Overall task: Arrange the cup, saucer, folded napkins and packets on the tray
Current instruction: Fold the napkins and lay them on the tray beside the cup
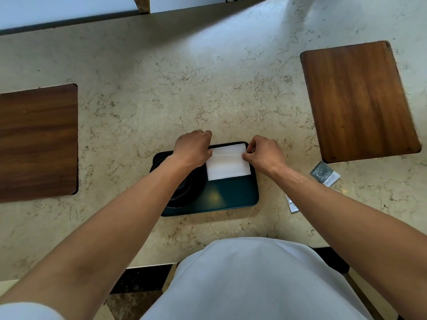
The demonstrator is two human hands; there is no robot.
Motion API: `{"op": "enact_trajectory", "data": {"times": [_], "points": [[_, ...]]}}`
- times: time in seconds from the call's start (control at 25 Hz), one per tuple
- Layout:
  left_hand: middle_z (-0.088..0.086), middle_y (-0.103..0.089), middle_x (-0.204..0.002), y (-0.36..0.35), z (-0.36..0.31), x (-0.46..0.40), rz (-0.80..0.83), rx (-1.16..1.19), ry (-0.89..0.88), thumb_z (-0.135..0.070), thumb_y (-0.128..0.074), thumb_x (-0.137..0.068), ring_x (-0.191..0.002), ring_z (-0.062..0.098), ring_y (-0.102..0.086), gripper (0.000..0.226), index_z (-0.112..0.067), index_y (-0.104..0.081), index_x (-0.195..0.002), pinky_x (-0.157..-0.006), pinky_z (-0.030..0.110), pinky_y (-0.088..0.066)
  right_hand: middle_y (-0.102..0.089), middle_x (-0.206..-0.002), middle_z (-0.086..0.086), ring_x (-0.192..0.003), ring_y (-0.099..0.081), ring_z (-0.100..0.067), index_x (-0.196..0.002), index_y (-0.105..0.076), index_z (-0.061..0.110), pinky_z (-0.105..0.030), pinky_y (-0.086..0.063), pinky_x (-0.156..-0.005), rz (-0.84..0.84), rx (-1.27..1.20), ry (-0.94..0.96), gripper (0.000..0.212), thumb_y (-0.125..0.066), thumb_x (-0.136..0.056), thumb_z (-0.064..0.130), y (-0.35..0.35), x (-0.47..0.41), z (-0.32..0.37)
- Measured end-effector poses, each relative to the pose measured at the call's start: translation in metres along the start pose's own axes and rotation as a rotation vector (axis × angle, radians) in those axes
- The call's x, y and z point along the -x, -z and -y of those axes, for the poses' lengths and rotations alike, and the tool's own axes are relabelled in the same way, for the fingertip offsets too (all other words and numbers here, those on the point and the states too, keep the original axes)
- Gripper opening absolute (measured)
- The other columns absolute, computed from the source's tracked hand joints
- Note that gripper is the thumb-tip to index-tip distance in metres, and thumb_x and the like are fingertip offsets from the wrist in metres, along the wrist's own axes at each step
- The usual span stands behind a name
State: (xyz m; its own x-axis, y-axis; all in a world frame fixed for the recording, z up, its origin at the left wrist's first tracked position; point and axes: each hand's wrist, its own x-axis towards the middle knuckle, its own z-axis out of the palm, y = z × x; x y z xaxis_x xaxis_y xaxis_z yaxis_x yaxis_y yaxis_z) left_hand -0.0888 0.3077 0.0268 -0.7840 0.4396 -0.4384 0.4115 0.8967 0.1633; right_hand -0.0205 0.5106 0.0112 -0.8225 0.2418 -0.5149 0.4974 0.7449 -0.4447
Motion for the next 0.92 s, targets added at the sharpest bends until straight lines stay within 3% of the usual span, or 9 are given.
{"op": "enact_trajectory", "data": {"times": [0.36,0.52,0.68,0.92], "points": [[0.008,-0.064,-0.106,0.0,-0.001,-0.001,0.012,0.013,0.042,-0.027,-0.059,-0.097,-0.095,0.028,-0.06,0.02,-0.011,-0.059,-0.108,-0.076,0.04,-0.051,-0.07,-0.1,-0.002,-0.089,-0.064,-0.02,-0.091,-0.061,0.024,-0.029,-0.046,-0.068,0.015,-0.018,-0.01,0.012,-0.072,-0.087,0.027,0.002,0.001,-0.001],[0.007,-0.065,-0.108,0.001,-0.001,0.001,-0.028,0.106,0.053,-0.03,-0.06,-0.096,-0.097,0.027,-0.059,0.023,-0.011,-0.06,-0.111,-0.074,0.037,-0.048,-0.07,-0.103,-0.002,-0.09,-0.064,-0.019,-0.1,-0.064,0.021,-0.029,-0.046,-0.069,-0.013,-0.056,0.013,0.013,-0.07,-0.09,0.028,0.006,0.002,-0.001],[0.007,-0.063,-0.119,0.003,-0.008,0.007,-0.101,0.21,0.015,-0.034,-0.06,-0.096,-0.106,0.025,-0.06,0.034,-0.013,-0.061,-0.123,-0.081,0.039,-0.052,-0.061,-0.123,-0.005,-0.107,-0.061,-0.019,-0.122,-0.061,0.018,-0.032,-0.052,-0.09,-0.055,-0.085,0.109,0.034,-0.069,-0.093,0.033,0.011,0.008,0.003],[0.009,-0.053,-0.146,0.007,-0.025,0.019,-0.08,0.215,-0.042,-0.039,-0.061,-0.096,-0.131,0.027,-0.053,0.058,-0.018,-0.046,-0.149,-0.1,0.042,-0.051,-0.048,-0.153,-0.006,-0.14,-0.046,-0.024,-0.149,-0.045,0.018,-0.038,-0.039,-0.114,-0.026,-0.09,0.157,0.062,-0.069,-0.094,0.034,0.017,0.025,-0.001]]}}
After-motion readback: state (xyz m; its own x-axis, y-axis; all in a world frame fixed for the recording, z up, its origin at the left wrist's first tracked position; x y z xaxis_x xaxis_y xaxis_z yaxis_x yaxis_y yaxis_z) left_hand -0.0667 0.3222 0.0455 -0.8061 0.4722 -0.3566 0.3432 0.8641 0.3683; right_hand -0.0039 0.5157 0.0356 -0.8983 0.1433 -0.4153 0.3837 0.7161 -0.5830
